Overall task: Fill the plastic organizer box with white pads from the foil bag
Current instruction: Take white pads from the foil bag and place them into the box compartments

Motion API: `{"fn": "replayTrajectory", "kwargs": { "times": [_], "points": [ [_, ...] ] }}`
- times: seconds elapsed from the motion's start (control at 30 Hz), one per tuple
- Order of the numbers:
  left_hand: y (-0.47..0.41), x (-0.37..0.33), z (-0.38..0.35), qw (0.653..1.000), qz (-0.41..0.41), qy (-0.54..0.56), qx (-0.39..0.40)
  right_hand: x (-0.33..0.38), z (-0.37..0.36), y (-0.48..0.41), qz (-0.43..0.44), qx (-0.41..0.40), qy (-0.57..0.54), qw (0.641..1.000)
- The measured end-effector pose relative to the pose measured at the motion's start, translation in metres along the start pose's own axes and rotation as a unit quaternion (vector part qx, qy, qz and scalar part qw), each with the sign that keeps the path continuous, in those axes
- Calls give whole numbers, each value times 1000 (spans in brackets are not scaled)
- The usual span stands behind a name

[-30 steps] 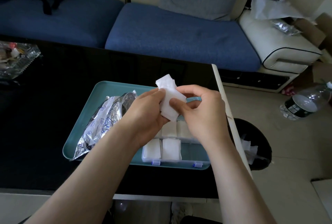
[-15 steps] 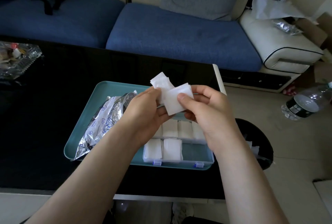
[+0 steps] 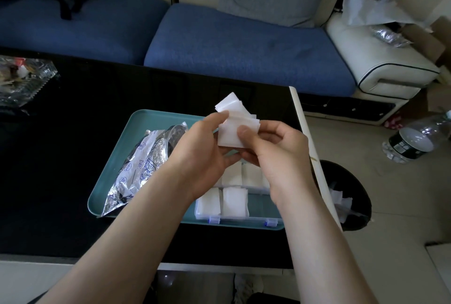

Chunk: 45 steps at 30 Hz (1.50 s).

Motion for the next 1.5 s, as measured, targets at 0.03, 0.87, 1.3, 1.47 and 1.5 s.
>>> {"fn": "replayTrajectory", "kwargs": {
  "times": [0.03, 0.87, 1.3, 1.47, 1.5],
  "points": [
    [-1, 0, 2, 1000, -6, -14, -9, 1, 1, 0, 13, -8, 14, 1000],
    [3, -15, 10, 938, -63, -338, -48, 34, -8, 2, 233, 67, 244, 939],
    [5, -7, 6, 925, -16, -379, 5, 13, -32, 13, 200, 192, 435, 857],
    [7, 0, 1, 915, 7, -402, 32, 17, -27, 10, 228, 157, 442, 853],
    [7, 1, 1, 913, 11, -406, 38, 16, -28, 11, 227, 162, 439, 854]
  ]
}}
Point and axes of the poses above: each hand's wrist, its own y-axis away from the middle knuckle, its own z-axis out of the back of the hand, x = y × z, the point moved 8 cm from there along -y, towards the middle knuckle, and after that the axes turned 2 degrees about x, right-handed, at the moved point
